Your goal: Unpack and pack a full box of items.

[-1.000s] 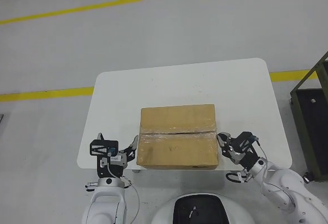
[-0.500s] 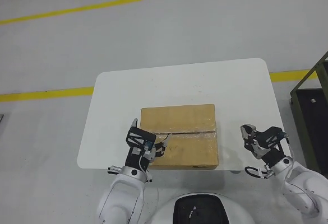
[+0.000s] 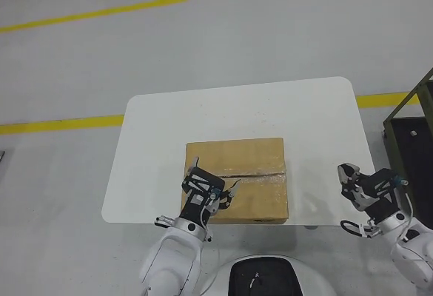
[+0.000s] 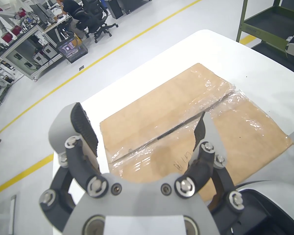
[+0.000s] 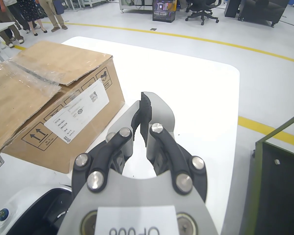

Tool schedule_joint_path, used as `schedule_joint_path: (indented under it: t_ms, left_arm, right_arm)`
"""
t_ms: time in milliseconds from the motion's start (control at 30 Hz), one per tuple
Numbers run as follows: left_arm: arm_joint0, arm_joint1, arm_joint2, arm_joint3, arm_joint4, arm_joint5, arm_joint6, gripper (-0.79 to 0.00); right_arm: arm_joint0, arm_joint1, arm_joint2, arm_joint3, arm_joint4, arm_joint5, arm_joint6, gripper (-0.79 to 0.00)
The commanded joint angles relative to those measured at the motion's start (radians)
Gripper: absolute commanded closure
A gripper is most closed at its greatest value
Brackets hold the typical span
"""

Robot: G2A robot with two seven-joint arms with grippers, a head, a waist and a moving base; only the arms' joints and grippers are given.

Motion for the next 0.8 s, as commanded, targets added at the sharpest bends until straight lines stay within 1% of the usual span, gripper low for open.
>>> schedule_joint_path:
  t_ms: [0, 100, 200, 433, 500, 600, 667, 767]
  left_arm:
    - [-0.001, 0.001, 0.001, 0.005, 0.009, -0.012, 0.008, -0.785]
    - [-0.025, 0.000, 0.026, 0.018, 0.013, -0.045, 0.022, -0.785]
    - [-0.081, -0.006, 0.076, 0.044, 0.019, -0.080, 0.001, -0.785]
    - [-0.214, -0.024, 0.206, 0.146, 0.084, -0.151, -0.097, -0.785]
    - [-0.236, -0.030, 0.233, 0.179, 0.091, -0.153, -0.122, -0.785]
    - [-0.266, -0.037, 0.261, 0.205, 0.100, -0.158, -0.147, -0.785]
    - [-0.283, -0.040, 0.278, 0.224, 0.120, -0.179, -0.170, -0.785]
    - [-0.296, -0.046, 0.296, 0.243, 0.125, -0.190, -0.203, -0.785]
  right_arm:
    - [-0.004, 0.000, 0.003, 0.002, -0.001, -0.003, -0.001, 0.000]
    - [-0.006, 0.001, 0.007, 0.008, -0.005, -0.007, -0.003, 0.000]
    - [-0.007, 0.001, 0.014, 0.011, -0.006, -0.012, -0.006, 0.000]
    - [-0.014, 0.001, 0.029, 0.011, -0.005, -0.009, -0.014, 0.000]
    - [-0.017, 0.001, 0.032, 0.011, -0.003, -0.007, -0.016, 0.000]
    - [-0.023, 0.000, 0.038, 0.012, -0.003, -0.004, -0.019, 0.000]
    - [-0.027, 0.000, 0.042, 0.014, -0.001, -0.002, -0.021, 0.000]
    - [-0.031, 0.000, 0.047, 0.015, 0.001, 0.000, -0.025, 0.000]
